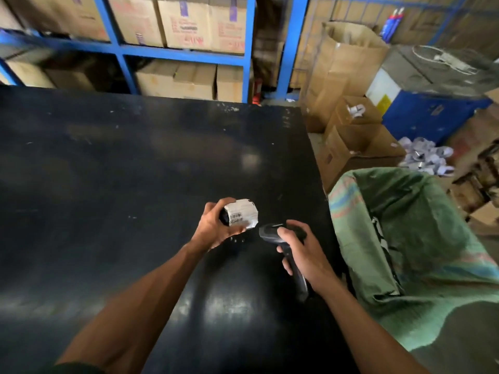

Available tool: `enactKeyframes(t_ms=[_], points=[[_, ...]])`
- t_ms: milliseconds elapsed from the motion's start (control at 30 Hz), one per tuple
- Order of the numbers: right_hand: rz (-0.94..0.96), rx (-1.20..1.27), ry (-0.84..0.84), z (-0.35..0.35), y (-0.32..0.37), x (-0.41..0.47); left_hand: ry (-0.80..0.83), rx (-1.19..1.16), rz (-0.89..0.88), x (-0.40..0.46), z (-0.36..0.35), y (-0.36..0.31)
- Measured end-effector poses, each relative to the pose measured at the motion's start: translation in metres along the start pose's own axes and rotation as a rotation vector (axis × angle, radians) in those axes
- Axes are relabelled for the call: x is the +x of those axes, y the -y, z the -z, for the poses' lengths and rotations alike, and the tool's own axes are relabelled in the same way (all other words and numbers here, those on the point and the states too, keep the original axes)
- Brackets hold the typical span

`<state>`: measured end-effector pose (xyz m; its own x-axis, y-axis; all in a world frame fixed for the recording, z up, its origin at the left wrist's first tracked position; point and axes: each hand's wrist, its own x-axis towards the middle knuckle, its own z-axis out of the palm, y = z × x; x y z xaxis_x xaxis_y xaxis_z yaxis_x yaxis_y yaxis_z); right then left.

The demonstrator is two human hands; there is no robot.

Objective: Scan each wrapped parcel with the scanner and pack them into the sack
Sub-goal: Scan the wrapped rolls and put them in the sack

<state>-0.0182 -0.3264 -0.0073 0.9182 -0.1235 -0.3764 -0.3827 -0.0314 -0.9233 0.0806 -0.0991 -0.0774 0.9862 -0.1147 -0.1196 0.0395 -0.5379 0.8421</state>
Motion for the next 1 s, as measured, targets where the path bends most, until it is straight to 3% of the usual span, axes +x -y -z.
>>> enactKeyframes(t_ms=[600, 1000], points=[[0.148, -0.126, 0.057, 0.000, 0.025, -0.035, -0.064, 0.086, -0.006, -0.053, -0.008, -0.021], [0.121, -0.120, 0.079, 0.014, 0.016, -0.043, -0.080, 0.109, -0.002, -0.060, -0.012, -0.023]])
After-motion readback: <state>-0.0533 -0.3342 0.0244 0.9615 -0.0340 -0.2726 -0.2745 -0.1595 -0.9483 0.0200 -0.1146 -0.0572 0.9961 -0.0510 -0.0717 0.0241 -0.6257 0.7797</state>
